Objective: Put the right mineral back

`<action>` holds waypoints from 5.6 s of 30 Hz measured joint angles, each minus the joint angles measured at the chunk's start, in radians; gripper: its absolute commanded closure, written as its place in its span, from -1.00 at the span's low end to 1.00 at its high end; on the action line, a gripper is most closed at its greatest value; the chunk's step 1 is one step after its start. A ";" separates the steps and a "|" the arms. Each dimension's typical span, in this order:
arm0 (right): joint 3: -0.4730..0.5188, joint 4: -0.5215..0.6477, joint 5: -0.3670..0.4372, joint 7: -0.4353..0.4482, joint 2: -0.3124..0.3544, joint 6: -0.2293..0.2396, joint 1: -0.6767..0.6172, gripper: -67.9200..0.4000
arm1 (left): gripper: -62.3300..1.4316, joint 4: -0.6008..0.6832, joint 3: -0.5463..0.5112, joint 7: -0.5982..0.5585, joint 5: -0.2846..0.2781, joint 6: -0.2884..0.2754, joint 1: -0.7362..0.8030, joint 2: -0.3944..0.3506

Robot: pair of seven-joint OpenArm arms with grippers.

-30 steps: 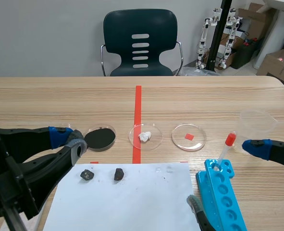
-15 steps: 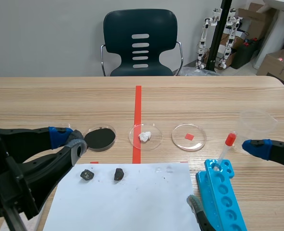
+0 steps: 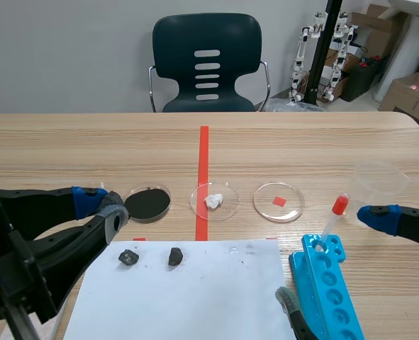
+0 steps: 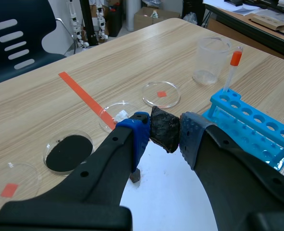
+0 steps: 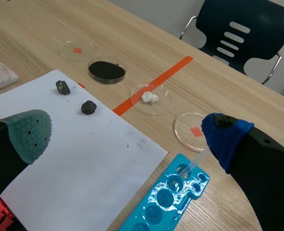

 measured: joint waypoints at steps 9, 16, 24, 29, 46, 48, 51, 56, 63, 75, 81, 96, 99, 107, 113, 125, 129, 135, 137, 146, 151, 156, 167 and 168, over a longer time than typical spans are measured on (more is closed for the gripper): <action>0.000 0.000 0.000 0.000 0.000 0.000 0.000 -1.00 | 0.55 0.000 0.019 0.000 0.000 0.000 0.000 0.000; 0.000 0.000 0.000 0.000 0.000 0.000 0.000 -1.00 | 0.55 0.000 0.019 0.007 0.000 0.000 0.000 -0.002; 0.000 0.000 0.000 0.000 0.000 0.000 0.000 -1.00 | 0.55 0.000 0.142 0.297 -0.112 0.014 -0.124 -0.057; 0.000 0.000 0.000 0.000 0.000 0.000 0.000 -1.00 | 0.55 0.000 0.264 0.441 -0.168 0.166 -0.244 -0.058; 0.000 0.000 0.000 0.000 0.000 0.000 0.000 -1.00 | 0.55 -0.328 0.790 0.603 -0.333 0.572 -0.727 0.032; 0.000 0.000 0.000 0.000 0.000 0.000 0.000 -1.00 | 0.55 -0.366 0.812 0.641 -0.321 0.602 -0.763 0.074; 0.000 0.000 0.000 0.000 0.000 0.000 0.000 -1.00 | 0.55 -0.430 0.822 0.716 -0.279 0.676 -0.810 0.149; 0.000 0.000 0.000 0.000 0.000 0.000 0.000 -1.00 | 0.55 -0.541 0.817 0.845 -0.243 0.683 -0.877 0.267; 0.000 0.000 0.000 0.000 0.000 0.000 0.000 -1.00 | 0.55 -0.670 0.816 0.918 -0.213 0.684 -0.938 0.386; 0.000 0.000 0.000 0.000 0.000 0.000 0.000 -1.00 | 0.55 -0.818 0.812 0.936 -0.192 0.748 -0.997 0.452; 0.000 0.000 0.000 0.000 0.000 0.000 0.000 -1.00 | 0.55 -0.864 0.794 0.950 -0.192 0.765 -1.005 0.460; 0.000 0.000 0.000 0.000 0.000 0.000 0.000 -1.00 | 0.24 -0.864 0.791 0.965 -0.192 0.757 -1.005 0.463; 0.000 0.000 0.000 0.000 0.000 0.000 0.000 -1.00 | 0.24 -0.864 0.791 0.956 -0.193 0.759 -1.005 0.466; 0.000 0.000 0.000 0.000 0.000 0.000 0.000 -1.00 | -0.27 -0.864 0.791 0.933 -0.193 0.760 -1.005 0.472; 0.000 0.000 0.000 0.000 0.000 0.000 0.000 -1.00 | -0.82 -0.864 0.791 0.884 -0.193 0.760 -1.005 0.472; 0.000 0.000 0.000 0.000 0.000 0.000 0.000 -1.00 | -1.00 -0.698 0.791 0.748 -0.196 0.760 -0.946 0.426; 0.000 0.000 0.000 0.000 0.000 0.000 0.000 -1.00 | -1.00 -0.695 0.790 0.747 -0.196 0.760 -0.946 0.423; 0.000 0.000 0.000 0.000 0.000 0.000 0.000 -1.00 | -1.00 -0.695 0.790 0.747 -0.196 0.760 -0.946 0.423; 0.000 0.000 0.000 0.000 0.000 0.000 0.000 -1.00 | -1.00 -0.695 0.790 0.747 -0.196 0.760 -0.946 0.423; 0.000 0.000 0.000 0.000 0.000 0.000 0.000 -1.00 | -1.00 -0.695 0.790 0.747 -0.196 0.760 -0.946 0.423; 0.000 0.000 0.000 0.000 0.000 0.000 0.000 -1.00 | -1.00 -0.695 0.790 0.747 -0.196 0.760 -0.946 0.423; 0.000 0.000 0.000 0.000 0.000 0.000 0.000 -1.00 | -1.00 -0.695 0.790 0.747 -0.196 0.760 -0.946 0.423; 0.000 0.000 0.000 0.000 0.000 0.000 0.000 -1.00 | -1.00 -0.695 0.790 0.747 -0.196 0.760 -0.946 0.423; 0.000 0.000 0.000 0.000 0.000 0.000 0.000 -1.00 | -1.00 -0.695 0.790 0.747 -0.196 0.760 -0.946 0.423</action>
